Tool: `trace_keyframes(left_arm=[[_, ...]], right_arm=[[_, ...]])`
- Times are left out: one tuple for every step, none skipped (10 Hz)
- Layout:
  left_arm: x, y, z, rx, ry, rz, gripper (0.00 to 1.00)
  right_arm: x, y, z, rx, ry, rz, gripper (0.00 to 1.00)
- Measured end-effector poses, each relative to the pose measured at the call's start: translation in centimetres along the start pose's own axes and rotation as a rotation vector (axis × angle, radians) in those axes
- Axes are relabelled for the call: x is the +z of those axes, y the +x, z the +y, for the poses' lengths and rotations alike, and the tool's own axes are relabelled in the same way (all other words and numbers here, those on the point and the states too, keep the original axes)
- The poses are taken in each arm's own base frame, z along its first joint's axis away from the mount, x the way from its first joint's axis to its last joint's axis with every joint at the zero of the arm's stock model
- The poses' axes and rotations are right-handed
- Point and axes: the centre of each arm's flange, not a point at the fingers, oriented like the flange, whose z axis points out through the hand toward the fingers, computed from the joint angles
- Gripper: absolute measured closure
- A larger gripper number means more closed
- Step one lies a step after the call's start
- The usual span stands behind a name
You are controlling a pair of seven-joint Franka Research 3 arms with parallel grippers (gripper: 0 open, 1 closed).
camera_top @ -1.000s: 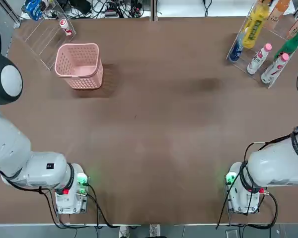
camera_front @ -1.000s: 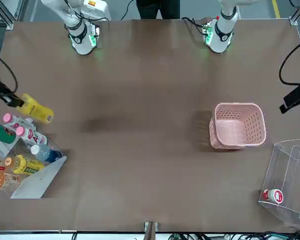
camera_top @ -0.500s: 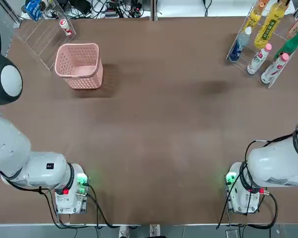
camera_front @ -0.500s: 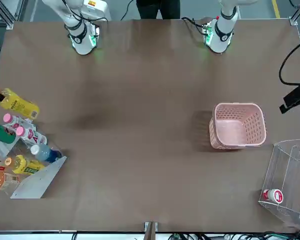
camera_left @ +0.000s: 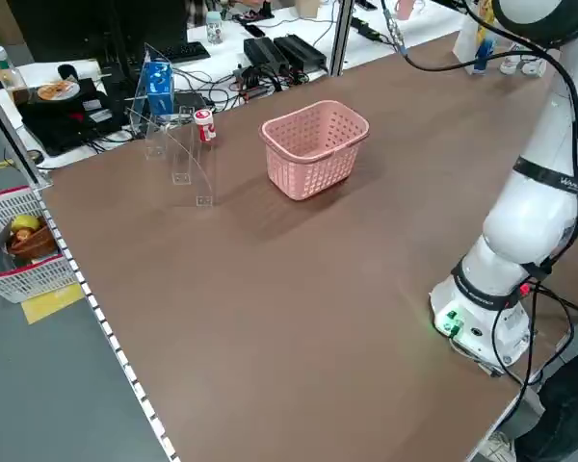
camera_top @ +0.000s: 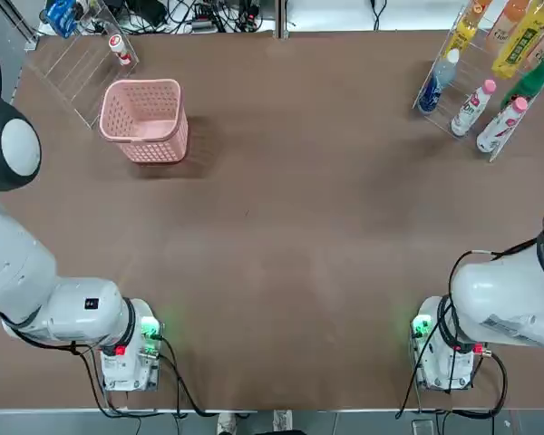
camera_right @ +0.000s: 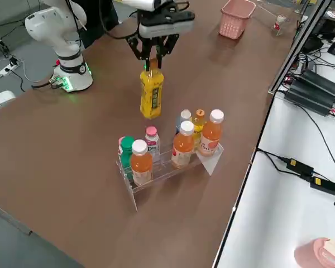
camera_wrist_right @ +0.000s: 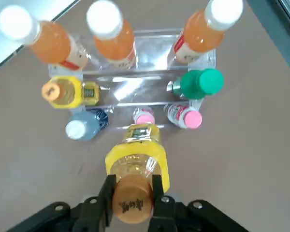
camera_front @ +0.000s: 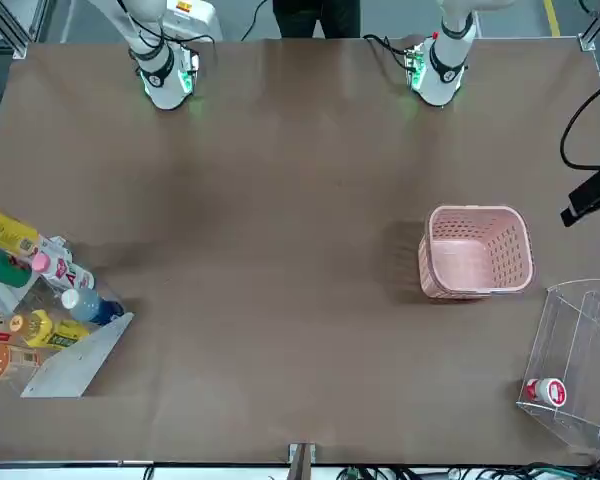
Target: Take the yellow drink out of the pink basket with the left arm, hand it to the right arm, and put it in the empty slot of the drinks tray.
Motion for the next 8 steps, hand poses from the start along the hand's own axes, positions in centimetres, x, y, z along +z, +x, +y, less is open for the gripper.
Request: trace_keyframes(left_arm=[[0.0, 0.0, 0.0, 0.000, 0.000, 0.000, 0.00], [0.0, 0.0, 0.0, 0.001, 0.000, 0.000, 0.00], [0.0, 0.0, 0.0, 0.000, 0.000, 0.000, 0.00], [0.0, 0.0, -0.1, -0.002, 0.001, 0.000, 0.00], [0.0, 0.0, -0.2, -0.004, 0.001, 0.000, 0.00], [0.0, 0.0, -0.3, -0.006, 0.002, 0.001, 0.00], [0.0, 0.0, -0.5, -0.007, 0.007, 0.001, 0.00], [0.0, 0.1, -0.5, -0.007, 0.016, 0.002, 0.00]], right_arm=[[0.7, 1.0, -0.1, 0.003, 0.002, 0.006, 0.66], [1.1, 1.9, -0.6, 0.000, 0.005, 0.013, 0.66], [1.4, 2.7, -1.0, -0.001, 0.008, 0.023, 0.66], [1.6, 3.3, -1.2, -0.001, 0.011, 0.031, 0.66], [1.9, 3.7, -1.4, -0.002, 0.014, 0.038, 0.66], [2.3, 4.1, -1.5, -0.002, 0.016, 0.044, 0.66], [2.8, 4.4, -1.7, -0.002, 0.015, 0.043, 0.66], [3.6, 4.7, -1.8, -0.002, 0.013, 0.035, 0.66]])
